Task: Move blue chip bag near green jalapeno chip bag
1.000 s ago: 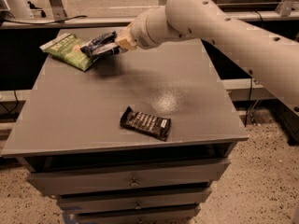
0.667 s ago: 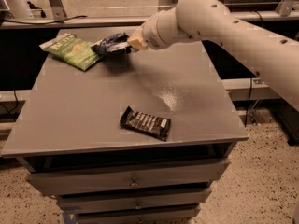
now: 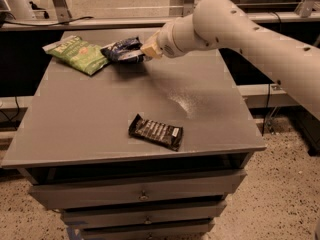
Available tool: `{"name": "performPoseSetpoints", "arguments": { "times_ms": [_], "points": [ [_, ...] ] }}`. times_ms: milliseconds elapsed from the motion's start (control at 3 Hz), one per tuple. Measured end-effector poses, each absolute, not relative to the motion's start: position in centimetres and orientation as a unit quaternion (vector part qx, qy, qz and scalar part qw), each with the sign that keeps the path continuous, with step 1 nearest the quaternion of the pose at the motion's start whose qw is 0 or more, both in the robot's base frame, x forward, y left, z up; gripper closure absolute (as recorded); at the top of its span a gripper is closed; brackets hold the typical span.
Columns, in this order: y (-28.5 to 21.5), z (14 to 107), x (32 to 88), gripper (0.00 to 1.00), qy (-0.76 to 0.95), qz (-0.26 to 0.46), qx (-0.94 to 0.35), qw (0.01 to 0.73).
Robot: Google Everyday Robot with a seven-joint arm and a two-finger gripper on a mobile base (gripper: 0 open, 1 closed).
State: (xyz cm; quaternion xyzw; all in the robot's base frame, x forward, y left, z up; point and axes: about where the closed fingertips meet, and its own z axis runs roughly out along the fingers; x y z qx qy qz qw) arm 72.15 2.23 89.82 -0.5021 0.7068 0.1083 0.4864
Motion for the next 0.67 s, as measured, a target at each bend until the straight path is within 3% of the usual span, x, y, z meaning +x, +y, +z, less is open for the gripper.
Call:
{"name": "performPoseSetpoints", "arguments": {
  "times_ms": [667],
  "points": [
    [2.95, 90.53, 71.30, 0.12, 0.705, 0.124, -0.505, 0.483]
  ]
}}
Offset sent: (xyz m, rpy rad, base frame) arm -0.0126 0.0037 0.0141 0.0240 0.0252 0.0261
